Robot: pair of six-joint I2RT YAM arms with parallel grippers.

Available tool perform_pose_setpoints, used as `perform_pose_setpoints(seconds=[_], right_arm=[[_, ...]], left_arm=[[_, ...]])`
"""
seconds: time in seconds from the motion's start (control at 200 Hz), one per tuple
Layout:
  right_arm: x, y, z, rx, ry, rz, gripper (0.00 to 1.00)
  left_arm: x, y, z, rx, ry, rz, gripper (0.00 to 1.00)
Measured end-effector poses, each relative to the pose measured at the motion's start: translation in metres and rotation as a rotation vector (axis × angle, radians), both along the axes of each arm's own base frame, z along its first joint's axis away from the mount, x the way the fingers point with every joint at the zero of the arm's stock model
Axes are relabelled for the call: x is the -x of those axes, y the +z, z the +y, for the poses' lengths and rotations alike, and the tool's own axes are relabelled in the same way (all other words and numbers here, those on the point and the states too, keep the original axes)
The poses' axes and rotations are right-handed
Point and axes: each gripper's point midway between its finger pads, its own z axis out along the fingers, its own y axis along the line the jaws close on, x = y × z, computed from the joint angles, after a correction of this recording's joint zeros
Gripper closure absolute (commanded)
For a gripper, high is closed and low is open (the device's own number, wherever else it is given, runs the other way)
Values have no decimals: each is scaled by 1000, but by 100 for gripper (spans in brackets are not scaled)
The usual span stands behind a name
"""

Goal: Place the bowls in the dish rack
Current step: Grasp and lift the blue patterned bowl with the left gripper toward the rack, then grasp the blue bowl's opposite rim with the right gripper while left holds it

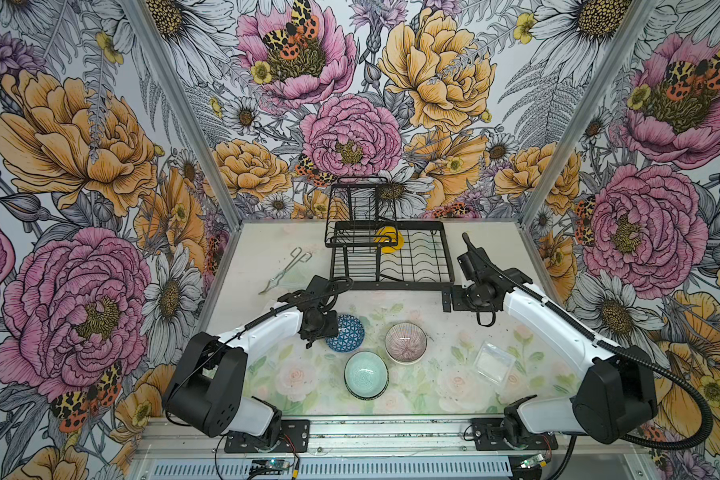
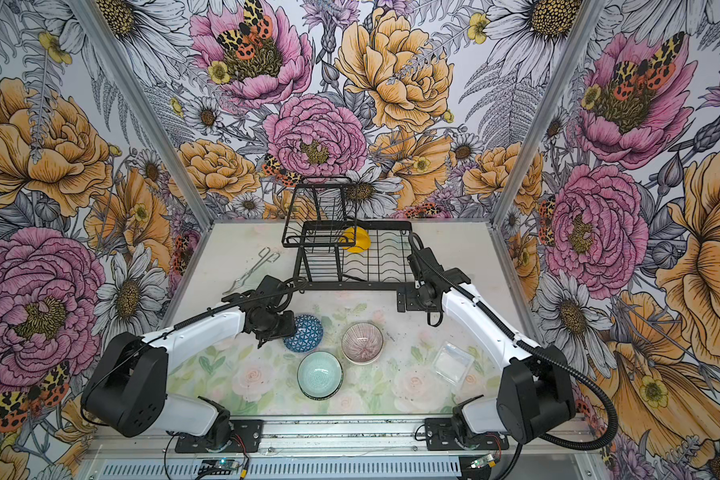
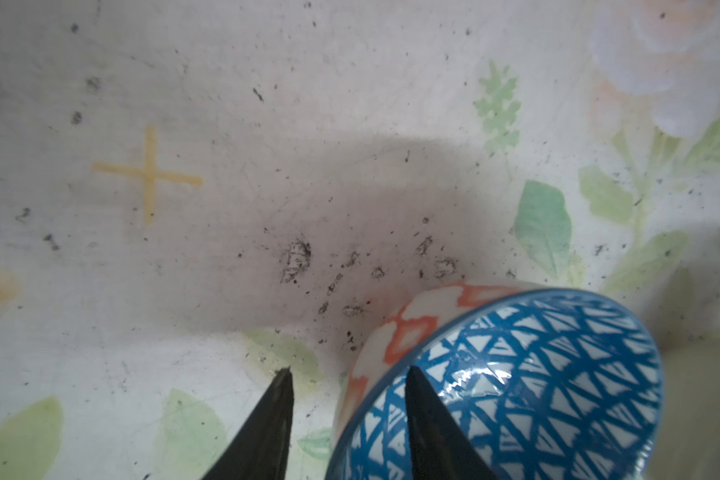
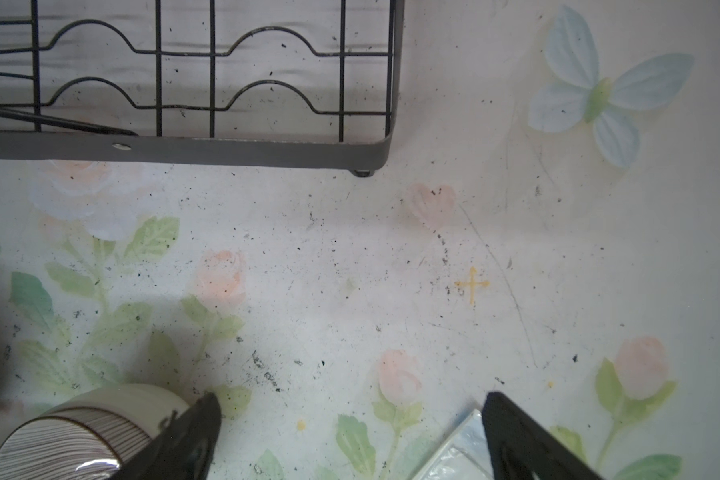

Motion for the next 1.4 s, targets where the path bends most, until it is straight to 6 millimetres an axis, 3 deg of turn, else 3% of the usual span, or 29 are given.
perform_pose_setpoints(seconds=[0.315, 0.575, 0.726, 0.861, 1.056, 1.231, 1.396], right_arm=[[1, -2, 1, -6, 3, 4, 1], [1, -2, 4, -19, 9, 6, 1], [1, -2, 4, -21, 16, 7, 1], [1, -2, 7, -31, 30, 4, 1], [-3, 3, 19, -83, 72, -11, 1], [-8, 24, 40, -149, 141, -76, 1], [-9, 56, 63, -205, 216, -164, 6]], left_arm=[[1, -1, -2, 13, -3, 5, 100], [1, 0, -2, 14, -5, 1, 100], [6, 8, 12, -44, 10, -9, 100], [1, 35, 23, -79, 27, -73, 100], [-22, 101, 18, -48, 30, -250, 100], [-34, 144, -15, -4, -46, -347, 100], [-43, 153, -50, 13, -133, -365, 100]])
